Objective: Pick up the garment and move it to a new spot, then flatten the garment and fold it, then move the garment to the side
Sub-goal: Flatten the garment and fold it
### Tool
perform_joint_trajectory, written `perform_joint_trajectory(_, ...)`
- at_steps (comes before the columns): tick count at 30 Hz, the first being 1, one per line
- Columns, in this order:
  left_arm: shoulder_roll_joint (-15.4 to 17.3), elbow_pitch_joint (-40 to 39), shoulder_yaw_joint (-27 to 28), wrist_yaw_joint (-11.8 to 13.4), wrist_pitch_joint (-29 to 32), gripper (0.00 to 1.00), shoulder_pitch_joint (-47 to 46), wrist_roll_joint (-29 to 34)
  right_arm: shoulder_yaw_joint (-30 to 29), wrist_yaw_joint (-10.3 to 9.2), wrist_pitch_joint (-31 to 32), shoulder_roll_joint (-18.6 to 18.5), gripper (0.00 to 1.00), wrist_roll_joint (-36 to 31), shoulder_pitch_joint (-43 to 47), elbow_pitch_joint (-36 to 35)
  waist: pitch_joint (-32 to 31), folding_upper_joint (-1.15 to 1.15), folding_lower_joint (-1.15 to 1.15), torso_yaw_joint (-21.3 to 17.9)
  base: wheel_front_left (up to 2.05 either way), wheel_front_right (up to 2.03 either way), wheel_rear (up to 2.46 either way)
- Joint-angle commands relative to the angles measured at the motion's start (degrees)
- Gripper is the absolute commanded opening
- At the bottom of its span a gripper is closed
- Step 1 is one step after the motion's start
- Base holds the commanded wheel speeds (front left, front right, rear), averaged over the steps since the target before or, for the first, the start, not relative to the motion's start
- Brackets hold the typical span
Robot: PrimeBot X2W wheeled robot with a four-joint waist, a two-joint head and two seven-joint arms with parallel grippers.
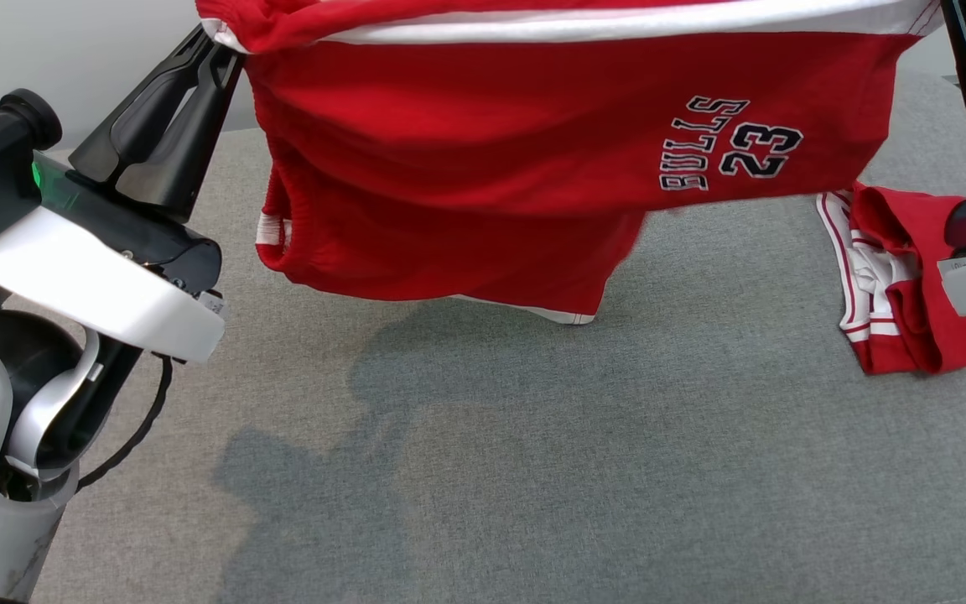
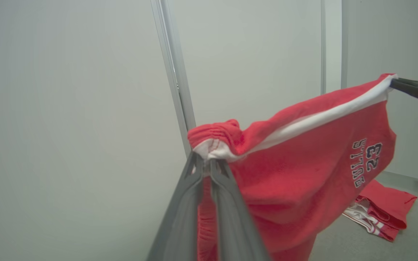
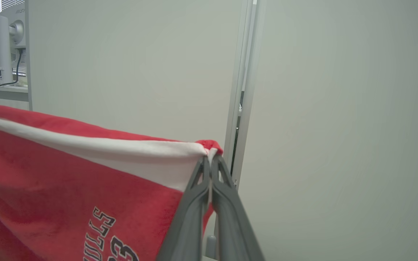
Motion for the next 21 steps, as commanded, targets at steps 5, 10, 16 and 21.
perform_joint_trajectory(5,-0.1,0.1,-0.1,0.4,1.1,0.00,-1.5,-0.9,-1.0,-0.02,2.1,1.1,0.00,0.7,0.4,-0.5,0.7,0.00,0.00,0.1,0.00,0.00,0.00)
perform_joint_trajectory(10,-1.8,5.5,-0.9,-1.1,0.6,0.00,-5.3,-2.2,-0.7,-0.02,3.2,2.2,0.00,2.3,-3.4,4.0,3.6,0.00,0.00,0.7,0.00,0.00,0.00)
perform_joint_trajectory(16,-6.0,21.2,-2.4,-4.2,-3.0,0.00,-17.6,-1.1,1.6,-0.02,1.3,2.9,0.00,3.0,-15.2,15.8,8.9,0.00,0.00,1.9,0.00,0.00,0.00)
perform_joint_trajectory(21,-9.5,37.0,-3.3,-6.1,-8.4,0.00,-30.4,1.0,2.4,-0.03,-3.8,5.9,0.00,2.9,-29.1,28.6,12.1,0.00,0.00,2.0,0.00,0.00,0.00)
